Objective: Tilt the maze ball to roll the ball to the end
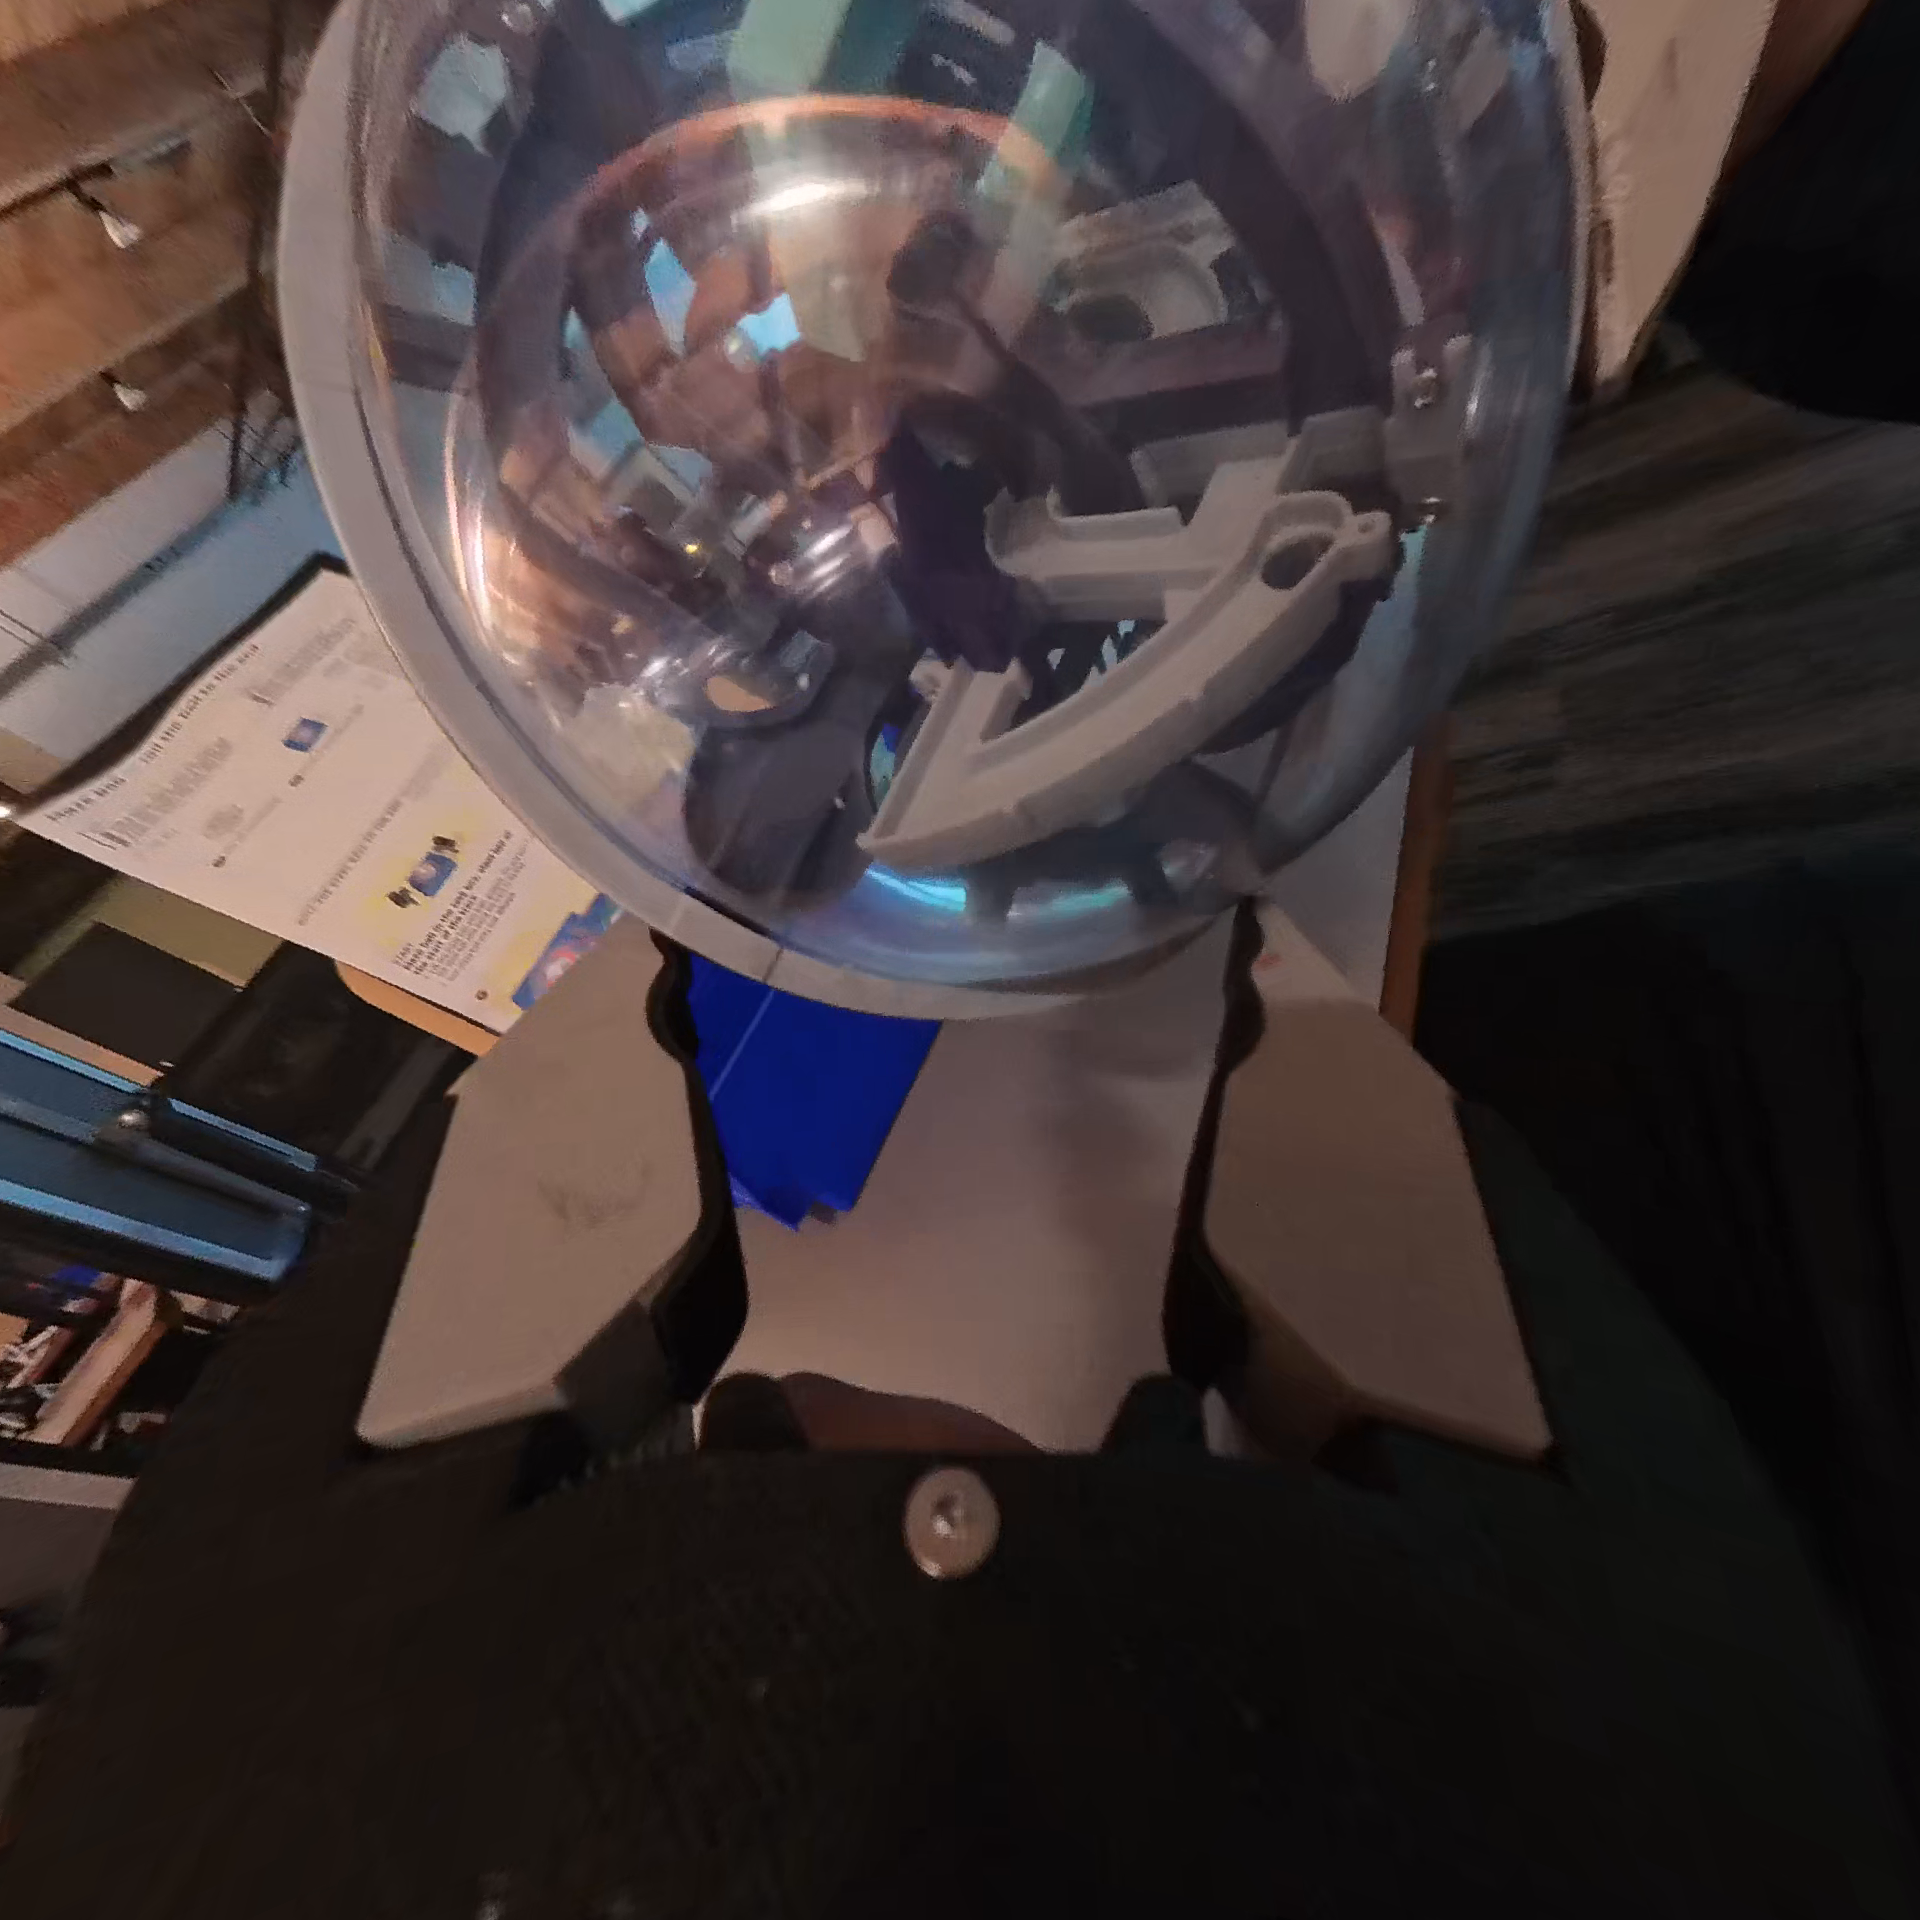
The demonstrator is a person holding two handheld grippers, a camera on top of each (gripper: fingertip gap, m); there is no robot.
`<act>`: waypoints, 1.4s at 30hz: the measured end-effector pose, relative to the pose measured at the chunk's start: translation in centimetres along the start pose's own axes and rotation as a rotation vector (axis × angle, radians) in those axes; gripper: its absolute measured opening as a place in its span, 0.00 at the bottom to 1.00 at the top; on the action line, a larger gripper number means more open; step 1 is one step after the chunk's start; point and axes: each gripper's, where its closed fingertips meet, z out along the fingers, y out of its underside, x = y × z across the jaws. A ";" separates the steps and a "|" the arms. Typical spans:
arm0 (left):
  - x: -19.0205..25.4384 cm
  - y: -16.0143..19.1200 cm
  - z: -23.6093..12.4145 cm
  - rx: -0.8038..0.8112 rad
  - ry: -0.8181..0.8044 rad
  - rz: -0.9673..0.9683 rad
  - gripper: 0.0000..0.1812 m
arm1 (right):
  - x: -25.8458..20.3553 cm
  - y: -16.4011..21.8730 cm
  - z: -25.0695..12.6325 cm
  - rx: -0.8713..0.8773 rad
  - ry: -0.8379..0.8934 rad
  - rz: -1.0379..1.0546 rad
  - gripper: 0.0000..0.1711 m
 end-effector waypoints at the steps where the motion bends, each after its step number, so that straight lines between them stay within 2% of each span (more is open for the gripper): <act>1: 0.0 -0.6 -0.3 0.010 -0.005 0.007 0.56 | -0.2 -0.7 -0.3 0.016 0.004 -0.011 0.85; 12: 0.5 -4.1 -2.0 0.020 -0.035 0.037 0.53 | -1.9 -4.4 -2.7 0.105 0.007 -0.055 0.85; 18: 0.5 -4.2 -2.2 0.013 -0.045 0.060 0.53 | -2.0 -4.2 -2.6 0.103 0.000 -0.064 0.85; 33: 0.1 -5.7 -2.0 0.040 -0.255 0.360 0.54 | -1.9 -3.0 -3.8 0.105 0.040 -0.303 0.85; 42: 0.1 -6.1 -1.9 0.050 -0.279 0.375 0.54 | -2.0 -3.5 -4.0 0.128 0.044 -0.306 0.86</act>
